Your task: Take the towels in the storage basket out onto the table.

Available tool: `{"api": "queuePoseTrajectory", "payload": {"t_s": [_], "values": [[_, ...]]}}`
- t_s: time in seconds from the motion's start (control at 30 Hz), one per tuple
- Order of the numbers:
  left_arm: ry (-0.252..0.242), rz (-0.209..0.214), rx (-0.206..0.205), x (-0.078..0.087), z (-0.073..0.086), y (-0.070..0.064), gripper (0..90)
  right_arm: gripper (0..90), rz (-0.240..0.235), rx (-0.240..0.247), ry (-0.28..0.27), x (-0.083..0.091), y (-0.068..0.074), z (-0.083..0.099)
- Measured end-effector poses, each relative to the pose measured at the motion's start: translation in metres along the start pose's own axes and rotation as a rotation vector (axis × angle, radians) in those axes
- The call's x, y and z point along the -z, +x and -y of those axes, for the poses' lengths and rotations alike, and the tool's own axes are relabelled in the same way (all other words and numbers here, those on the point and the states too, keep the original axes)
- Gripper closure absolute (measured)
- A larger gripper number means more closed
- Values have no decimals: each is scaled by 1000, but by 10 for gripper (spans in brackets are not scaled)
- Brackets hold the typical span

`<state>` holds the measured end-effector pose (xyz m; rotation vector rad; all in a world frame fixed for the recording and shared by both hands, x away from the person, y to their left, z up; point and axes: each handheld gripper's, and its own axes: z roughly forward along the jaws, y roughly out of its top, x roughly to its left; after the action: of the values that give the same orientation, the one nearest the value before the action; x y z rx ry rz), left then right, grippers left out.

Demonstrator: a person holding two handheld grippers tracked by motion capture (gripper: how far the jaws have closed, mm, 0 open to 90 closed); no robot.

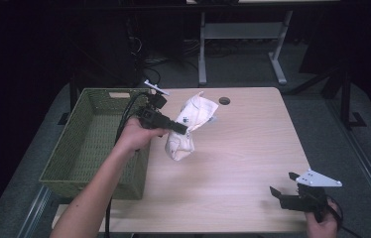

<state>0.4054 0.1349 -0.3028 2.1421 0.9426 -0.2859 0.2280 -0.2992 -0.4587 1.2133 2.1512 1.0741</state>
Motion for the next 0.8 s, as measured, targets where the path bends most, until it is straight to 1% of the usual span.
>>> {"api": "queuePoseTrajectory", "payload": {"t_s": [0.1, 0.2, 0.47, 0.53, 0.67, 0.8], "values": [[9, 6, -9, -5, -1, -1, 712, 140, 0, -2, 1, 0, 0, 0], [7, 11, -5, -10, -3, -3, 713, 140, 1, -5, 0, 0, 0, 0], [22, 23, -19, -20, -7, -7, 713, 140, 0, -7, -3, 0, 0, 0], [19, 29, -21, -25, -9, -9, 713, 140, 1, -2, -4, 0, -1, 0], [37, 24, -30, -31, -12, -12, 712, 140, 1, -1, -8, 0, -1, 0], [39, 34, -38, -38, -15, -16, 713, 140, 0, 3, -8, 0, -1, 0]]}}
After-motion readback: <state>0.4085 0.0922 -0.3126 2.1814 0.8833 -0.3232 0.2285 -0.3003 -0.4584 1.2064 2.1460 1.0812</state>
